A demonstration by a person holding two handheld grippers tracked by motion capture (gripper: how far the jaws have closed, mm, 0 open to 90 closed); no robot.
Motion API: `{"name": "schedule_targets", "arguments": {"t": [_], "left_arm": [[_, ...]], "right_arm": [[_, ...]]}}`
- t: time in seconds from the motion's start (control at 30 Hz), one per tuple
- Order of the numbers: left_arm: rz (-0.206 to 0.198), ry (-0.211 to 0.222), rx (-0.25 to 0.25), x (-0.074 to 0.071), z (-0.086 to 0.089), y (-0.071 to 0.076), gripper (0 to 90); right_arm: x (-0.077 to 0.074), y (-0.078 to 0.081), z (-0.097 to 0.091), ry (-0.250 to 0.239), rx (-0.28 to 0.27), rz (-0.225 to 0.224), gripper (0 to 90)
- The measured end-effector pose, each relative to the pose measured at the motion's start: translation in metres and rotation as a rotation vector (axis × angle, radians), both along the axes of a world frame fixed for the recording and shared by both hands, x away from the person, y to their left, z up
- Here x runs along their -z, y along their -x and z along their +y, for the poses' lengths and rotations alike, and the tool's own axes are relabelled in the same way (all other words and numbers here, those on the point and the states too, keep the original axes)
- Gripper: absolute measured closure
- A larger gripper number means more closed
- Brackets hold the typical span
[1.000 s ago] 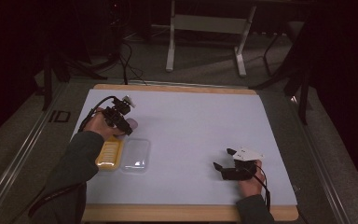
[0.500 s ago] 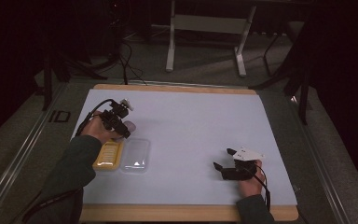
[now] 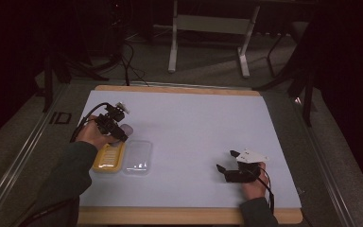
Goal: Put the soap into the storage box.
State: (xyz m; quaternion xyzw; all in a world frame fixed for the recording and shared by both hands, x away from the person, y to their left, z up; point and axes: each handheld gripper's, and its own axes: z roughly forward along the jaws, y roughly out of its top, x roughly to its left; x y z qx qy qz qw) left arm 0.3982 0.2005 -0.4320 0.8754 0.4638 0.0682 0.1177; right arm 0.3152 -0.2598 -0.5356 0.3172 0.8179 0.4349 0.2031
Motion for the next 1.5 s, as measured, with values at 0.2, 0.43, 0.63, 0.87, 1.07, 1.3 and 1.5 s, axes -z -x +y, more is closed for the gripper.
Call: {"name": "schedule_targets", "arguments": {"t": [0.2,0.43,0.63,0.87,1.07,1.3,1.5], "left_arm": [[-0.004,-0.01,-0.009,0.0,0.002,0.003,49.5],[-0.002,-0.003,-0.036,0.002,0.008,0.009,49.5],[0.003,0.003,-0.063,0.004,0.011,0.011,49.5],[0.0,0.005,-0.083,0.009,0.011,0.014,49.5],[0.008,0.005,-0.088,0.015,0.013,0.017,49.5],[0.001,0.014,-0.111,0.017,0.018,0.023,49.5],[0.002,0.028,-0.139,0.02,0.023,0.027,49.5]], "right_arm": [[0.0,0.0,0.0,0.0,0.001,0.0,18.2],[0.0,0.0,0.0,0.0,0.003,-0.001,18.2],[0.0,0.0,0.0,0.001,0.004,-0.002,18.2],[0.0,0.0,0.0,0.002,0.004,-0.003,18.2],[0.0,0.0,0.0,0.001,0.004,-0.002,18.2],[0.0,0.0,0.0,0.001,0.005,-0.002,18.2],[0.0,0.0,0.0,0.0,0.005,-0.002,18.2]]}}
